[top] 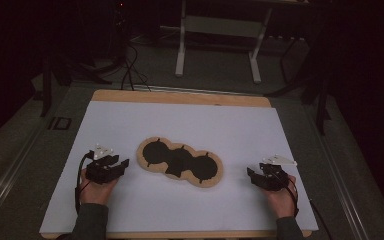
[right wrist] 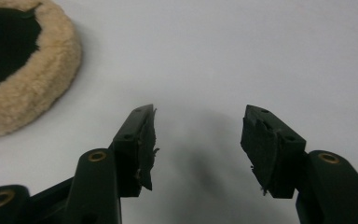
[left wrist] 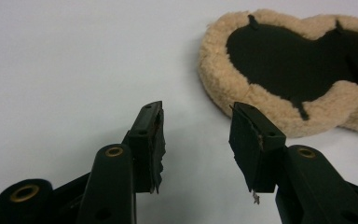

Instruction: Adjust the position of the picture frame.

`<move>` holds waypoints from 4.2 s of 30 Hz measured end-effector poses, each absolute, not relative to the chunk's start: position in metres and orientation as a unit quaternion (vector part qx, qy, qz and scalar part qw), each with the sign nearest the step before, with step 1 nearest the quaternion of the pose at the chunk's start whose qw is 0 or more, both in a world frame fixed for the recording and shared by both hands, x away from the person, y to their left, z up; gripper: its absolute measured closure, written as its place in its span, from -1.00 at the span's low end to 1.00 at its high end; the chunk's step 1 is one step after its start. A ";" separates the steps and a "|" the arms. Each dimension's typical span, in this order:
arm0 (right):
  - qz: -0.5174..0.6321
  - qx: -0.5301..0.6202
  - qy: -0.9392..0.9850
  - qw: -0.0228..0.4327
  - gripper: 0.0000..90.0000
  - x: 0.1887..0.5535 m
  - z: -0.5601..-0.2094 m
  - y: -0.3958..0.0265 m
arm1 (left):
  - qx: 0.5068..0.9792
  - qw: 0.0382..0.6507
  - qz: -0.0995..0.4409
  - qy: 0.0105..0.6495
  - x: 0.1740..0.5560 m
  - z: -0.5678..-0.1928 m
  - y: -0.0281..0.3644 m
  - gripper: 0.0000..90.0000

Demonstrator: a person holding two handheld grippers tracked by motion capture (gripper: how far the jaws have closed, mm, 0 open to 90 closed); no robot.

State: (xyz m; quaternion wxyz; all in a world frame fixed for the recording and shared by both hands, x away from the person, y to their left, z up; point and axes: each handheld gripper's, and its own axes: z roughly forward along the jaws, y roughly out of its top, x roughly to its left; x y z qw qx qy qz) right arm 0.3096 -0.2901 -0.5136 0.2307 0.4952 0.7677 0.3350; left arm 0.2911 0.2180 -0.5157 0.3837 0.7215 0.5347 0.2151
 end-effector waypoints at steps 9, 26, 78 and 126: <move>0.337 0.470 0.784 0.224 0.00 0.307 -0.513 -0.271 | 0.727 0.397 0.211 0.519 0.291 -0.514 0.217 0.35; 0.343 0.455 0.795 0.208 -0.01 0.304 -0.515 -0.257 | 0.719 0.413 0.210 0.519 0.294 -0.502 0.219 0.34; 0.348 0.432 0.810 0.187 0.02 0.302 -0.521 -0.229 | 0.749 0.393 0.205 0.492 0.346 -0.514 0.195 0.79; 0.328 0.431 0.823 0.169 0.13 0.306 -0.529 -0.225 | 0.762 0.335 0.186 0.523 0.394 -0.537 0.184 1.00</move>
